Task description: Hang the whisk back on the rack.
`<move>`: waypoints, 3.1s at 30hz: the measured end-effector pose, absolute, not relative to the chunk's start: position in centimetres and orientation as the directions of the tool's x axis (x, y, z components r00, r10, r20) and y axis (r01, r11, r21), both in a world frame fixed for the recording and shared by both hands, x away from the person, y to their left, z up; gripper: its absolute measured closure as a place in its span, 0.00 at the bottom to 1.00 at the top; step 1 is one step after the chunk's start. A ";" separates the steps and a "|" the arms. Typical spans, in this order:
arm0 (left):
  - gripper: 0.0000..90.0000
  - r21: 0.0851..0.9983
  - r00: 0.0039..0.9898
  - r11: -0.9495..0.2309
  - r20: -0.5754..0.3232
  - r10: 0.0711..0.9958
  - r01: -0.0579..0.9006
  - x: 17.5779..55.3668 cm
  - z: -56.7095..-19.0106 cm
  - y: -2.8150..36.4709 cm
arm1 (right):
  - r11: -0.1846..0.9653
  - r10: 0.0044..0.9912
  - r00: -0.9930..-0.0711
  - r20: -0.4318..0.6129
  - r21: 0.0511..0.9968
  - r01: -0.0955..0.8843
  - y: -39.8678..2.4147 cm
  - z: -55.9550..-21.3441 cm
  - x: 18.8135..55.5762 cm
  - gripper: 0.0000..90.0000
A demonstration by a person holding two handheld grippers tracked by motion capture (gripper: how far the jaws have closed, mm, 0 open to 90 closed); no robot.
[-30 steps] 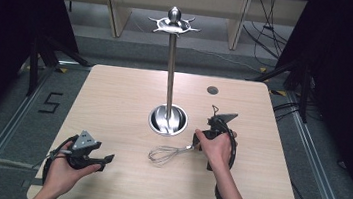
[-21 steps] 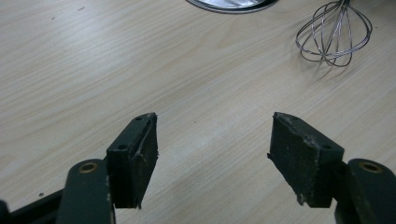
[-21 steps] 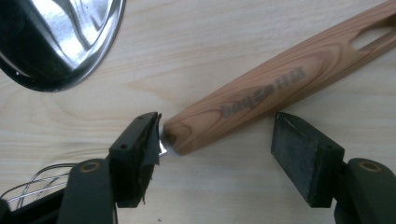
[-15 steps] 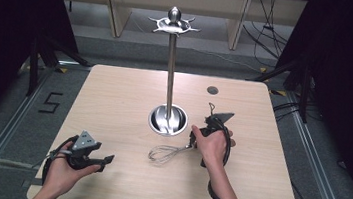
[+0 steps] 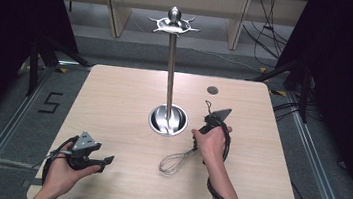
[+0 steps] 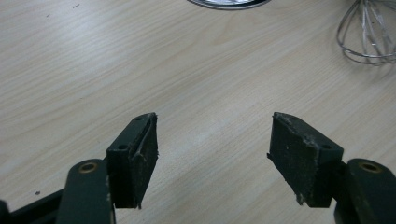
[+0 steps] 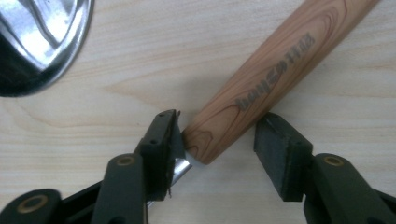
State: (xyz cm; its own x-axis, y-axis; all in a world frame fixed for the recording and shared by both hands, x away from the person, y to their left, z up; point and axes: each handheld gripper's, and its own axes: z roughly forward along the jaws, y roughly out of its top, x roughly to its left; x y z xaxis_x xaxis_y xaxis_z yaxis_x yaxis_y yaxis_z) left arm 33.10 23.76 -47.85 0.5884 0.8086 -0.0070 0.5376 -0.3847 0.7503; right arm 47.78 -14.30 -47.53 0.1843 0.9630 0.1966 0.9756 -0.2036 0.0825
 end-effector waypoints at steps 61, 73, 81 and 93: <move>0.35 0.753 0.603 -0.380 -0.028 0.797 0.537 33.0 -47.9 23.7 | 0.128 0.977 -0.155 0.146 0.181 0.975 -16.4 -44.8 47.1 0.77; 0.35 0.751 0.603 -0.377 -0.035 0.797 0.541 33.0 -47.9 23.7 | 0.256 0.941 -0.308 0.144 0.294 0.921 -16.6 -43.2 46.9 0.77; 0.35 0.752 0.602 -0.374 -0.038 0.798 0.542 33.0 -47.9 23.7 | 0.279 0.920 -0.354 0.170 0.350 0.894 -16.6 -41.9 46.6 0.77; 0.34 0.756 0.597 -0.365 -0.041 0.801 0.543 32.9 -48.1 23.7 | 0.322 0.874 -0.452 0.181 0.481 0.816 -17.6 -40.2 46.6 0.77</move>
State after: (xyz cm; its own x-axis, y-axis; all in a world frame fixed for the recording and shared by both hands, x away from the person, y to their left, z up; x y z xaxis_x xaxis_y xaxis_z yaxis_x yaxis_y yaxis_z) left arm 32.92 23.72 -48.10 0.5967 0.8014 -0.0414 0.5431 -0.3653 0.7560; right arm 46.63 -17.58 -40.19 -0.4517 0.8735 0.1814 0.8156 0.3219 0.4809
